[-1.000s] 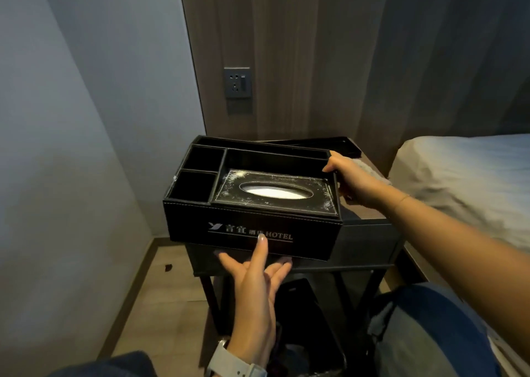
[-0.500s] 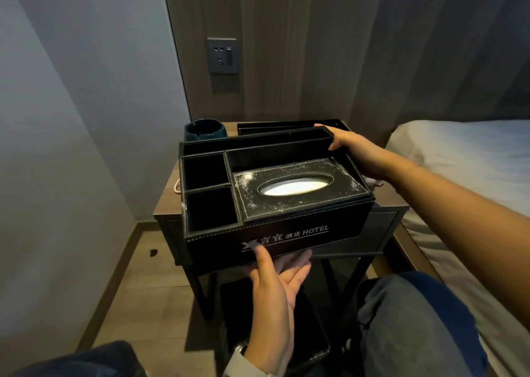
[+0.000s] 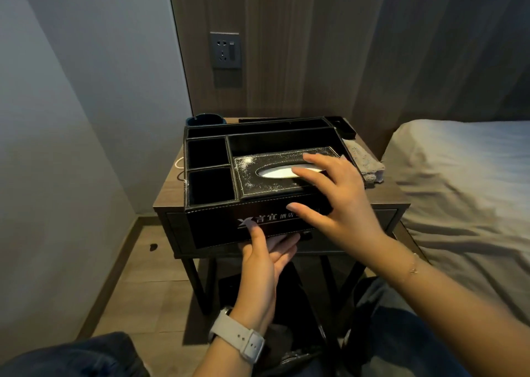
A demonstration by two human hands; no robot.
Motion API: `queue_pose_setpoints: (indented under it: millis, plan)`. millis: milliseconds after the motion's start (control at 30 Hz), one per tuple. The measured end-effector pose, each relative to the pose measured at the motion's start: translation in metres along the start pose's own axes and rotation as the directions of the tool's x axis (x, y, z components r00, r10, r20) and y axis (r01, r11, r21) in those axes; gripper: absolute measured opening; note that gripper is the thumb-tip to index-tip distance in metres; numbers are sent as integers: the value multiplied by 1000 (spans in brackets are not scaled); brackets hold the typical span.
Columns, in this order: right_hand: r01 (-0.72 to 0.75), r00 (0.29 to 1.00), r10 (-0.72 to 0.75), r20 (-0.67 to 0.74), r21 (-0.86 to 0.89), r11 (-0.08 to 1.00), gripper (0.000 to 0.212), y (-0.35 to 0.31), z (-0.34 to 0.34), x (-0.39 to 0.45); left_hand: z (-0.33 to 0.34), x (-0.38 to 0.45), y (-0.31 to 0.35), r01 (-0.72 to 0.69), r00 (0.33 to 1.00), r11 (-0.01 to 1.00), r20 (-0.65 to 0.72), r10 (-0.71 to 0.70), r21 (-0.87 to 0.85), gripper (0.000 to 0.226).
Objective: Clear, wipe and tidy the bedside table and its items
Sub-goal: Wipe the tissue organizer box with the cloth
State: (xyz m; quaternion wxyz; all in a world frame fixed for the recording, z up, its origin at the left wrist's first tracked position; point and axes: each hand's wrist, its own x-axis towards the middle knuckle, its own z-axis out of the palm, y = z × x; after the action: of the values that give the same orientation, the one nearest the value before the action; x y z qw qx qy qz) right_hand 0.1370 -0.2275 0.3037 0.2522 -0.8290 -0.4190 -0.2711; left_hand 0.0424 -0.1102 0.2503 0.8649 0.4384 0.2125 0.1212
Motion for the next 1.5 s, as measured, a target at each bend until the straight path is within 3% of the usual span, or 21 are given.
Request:
queue_pose_setpoints:
  millis: [200,300,500,600,700,767,867,967,1033,1133,1333,1400,1500]
  plan:
    - [-63,996,63,-57,7,998,59,-4,16,3,-45,7,29,69,998,906,-16,-69,418,34]
    - [-58,997,59,-42,6,998,59,-1,18,4,-78,5,49,40,997,835,-75,2,549,23]
    - [-56,998,56,10,49,997,65,-1,11,6,-128,-6,61,-18,997,683,-39,68,730,11]
    - [-63,991,34,130,221,973,60,2,-8,5,-135,-6,68,-78,978,685,-77,193,725,13]
    - [-187,982,183,48,399,898,36,22,-28,12,-127,-7,80,-170,950,645,-49,307,745,30]
    - [-334,924,380,-32,413,847,26,54,-31,22,-117,-8,86,-227,947,683,-5,321,694,39]
    - [-606,795,599,98,178,775,32,116,-21,46,-104,-6,87,-273,946,687,57,320,674,48]
    - [-615,735,606,304,-77,784,51,146,2,66,-99,-3,85,-277,947,693,68,314,665,61]
    - [-576,743,558,369,-71,815,59,146,17,75,-98,0,85,-292,942,685,77,327,668,75]
    - [-495,772,499,393,-120,861,44,150,33,73,-93,4,85,-345,921,643,112,374,684,84]
    - [-431,831,484,274,-232,872,37,147,34,47,-82,21,86,-414,881,585,145,451,697,96]
    - [-509,829,521,203,-108,854,31,143,24,32,-81,25,86,-414,878,580,141,457,702,95]
    - [-582,792,610,23,328,744,28,128,0,5,-86,31,87,-426,875,576,155,459,698,99]
